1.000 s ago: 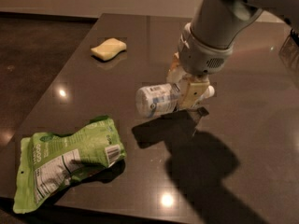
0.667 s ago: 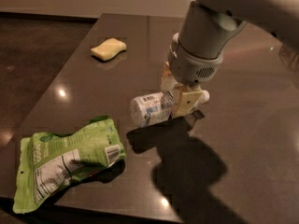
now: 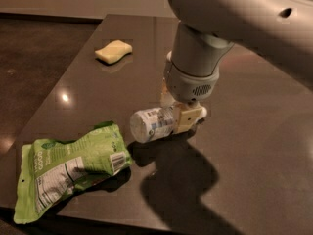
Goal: Move blue plastic bottle near green rice chip bag
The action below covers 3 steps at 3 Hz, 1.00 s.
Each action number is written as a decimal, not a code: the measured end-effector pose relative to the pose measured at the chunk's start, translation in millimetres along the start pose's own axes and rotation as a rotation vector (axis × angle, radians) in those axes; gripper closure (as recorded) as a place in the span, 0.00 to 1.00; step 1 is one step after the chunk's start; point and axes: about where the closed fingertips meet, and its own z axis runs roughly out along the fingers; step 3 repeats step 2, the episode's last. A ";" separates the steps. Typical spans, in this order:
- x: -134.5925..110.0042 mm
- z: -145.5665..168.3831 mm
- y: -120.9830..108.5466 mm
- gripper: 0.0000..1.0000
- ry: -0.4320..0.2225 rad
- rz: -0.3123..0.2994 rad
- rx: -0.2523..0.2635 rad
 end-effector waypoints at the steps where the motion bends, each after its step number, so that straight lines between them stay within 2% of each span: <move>1: -4.1 4.7 2.2 0.00 -0.009 -0.007 -0.031; 3: -4.1 4.6 2.1 0.00 -0.009 -0.007 -0.031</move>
Offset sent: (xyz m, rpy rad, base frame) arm -0.0025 0.0034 -0.0040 -0.0034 0.0272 0.0100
